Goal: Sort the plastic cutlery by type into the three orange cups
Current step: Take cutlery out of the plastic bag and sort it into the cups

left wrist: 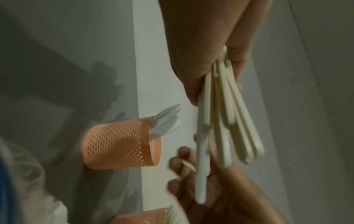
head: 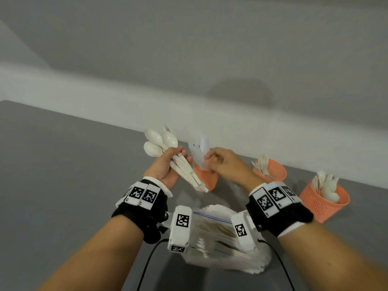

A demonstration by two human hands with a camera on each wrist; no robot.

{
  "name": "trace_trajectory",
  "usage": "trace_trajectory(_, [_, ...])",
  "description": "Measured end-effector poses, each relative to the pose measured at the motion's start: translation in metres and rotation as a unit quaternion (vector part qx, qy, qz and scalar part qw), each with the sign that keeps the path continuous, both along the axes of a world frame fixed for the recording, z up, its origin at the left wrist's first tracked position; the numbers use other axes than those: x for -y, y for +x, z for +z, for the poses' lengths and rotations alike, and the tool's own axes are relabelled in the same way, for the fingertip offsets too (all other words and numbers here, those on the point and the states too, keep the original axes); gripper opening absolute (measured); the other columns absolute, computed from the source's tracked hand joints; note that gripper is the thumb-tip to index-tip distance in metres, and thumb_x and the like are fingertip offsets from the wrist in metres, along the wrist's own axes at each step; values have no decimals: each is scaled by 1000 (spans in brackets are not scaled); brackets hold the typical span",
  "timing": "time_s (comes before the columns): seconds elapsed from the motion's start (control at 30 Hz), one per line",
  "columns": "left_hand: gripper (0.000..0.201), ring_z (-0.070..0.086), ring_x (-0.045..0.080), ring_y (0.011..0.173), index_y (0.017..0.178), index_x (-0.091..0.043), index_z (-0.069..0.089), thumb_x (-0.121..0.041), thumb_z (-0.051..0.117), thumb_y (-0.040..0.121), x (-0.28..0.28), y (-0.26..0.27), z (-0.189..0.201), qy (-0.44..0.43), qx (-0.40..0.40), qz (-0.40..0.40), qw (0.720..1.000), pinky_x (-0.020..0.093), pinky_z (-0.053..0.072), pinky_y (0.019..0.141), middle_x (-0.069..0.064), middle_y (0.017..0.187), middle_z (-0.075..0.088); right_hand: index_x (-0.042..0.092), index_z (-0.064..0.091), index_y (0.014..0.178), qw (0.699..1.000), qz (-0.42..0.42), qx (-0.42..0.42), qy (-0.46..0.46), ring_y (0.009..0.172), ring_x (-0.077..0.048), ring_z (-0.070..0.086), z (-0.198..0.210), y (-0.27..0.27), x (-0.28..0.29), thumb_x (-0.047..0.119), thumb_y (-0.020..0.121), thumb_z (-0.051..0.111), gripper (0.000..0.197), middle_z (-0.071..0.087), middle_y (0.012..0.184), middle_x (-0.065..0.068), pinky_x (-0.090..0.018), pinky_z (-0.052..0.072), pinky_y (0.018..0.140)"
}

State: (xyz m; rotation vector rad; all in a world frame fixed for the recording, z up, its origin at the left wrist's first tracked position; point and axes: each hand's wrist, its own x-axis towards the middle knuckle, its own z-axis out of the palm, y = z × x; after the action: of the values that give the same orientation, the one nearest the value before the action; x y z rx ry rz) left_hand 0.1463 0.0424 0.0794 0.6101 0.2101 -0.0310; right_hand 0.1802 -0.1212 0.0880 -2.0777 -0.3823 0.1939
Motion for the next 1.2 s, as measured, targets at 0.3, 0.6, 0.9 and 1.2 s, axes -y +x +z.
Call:
trace_trajectory(0.3, [30, 60, 5, 48, 62, -10, 55, -5, 48, 91, 7, 11, -3, -66, 19, 65, 996, 22, 57, 60, -2, 49, 58, 2, 51, 121, 955, 130, -214, 160, 50, -7, 61, -3, -27, 22, -7, 89, 49, 33, 67, 60, -1, -16, 52, 50])
trace_trajectory(0.6, [22, 60, 7, 55, 70, -11, 54, -10, 50, 92, 12, 13, -13, -16, 5, 56, 998, 20, 56, 61, -3, 56, 58, 11, 56, 115, 962, 155, -222, 32, 51, -7, 59, -5, -34, 46, 10, 95, 47, 22, 63, 69, -4, -17, 48, 52])
trace_trajectory(0.9, [26, 66, 4, 58, 69, -11, 62, -12, 51, 93, -14, 15, -18, 36, 9, 58, 998, 24, 58, 66, -5, 57, 63, 16, 57, 94, 945, 150, -166, -239, 54, -7, 57, -5, -16, 77, 0, 95, 39, 24, 61, 72, -3, -20, 46, 57])
trace_trajectory(1.2, [25, 53, 9, 47, 67, -13, 57, -18, 52, 91, 5, 6, -14, 115, 62, -62, 989, 25, 52, 55, -3, 53, 52, 11, 44, 99, 992, -82, 68, 66, 93, -16, 60, 6, 21, 22, 6, 97, 36, 10, 66, 99, -4, -14, 47, 70])
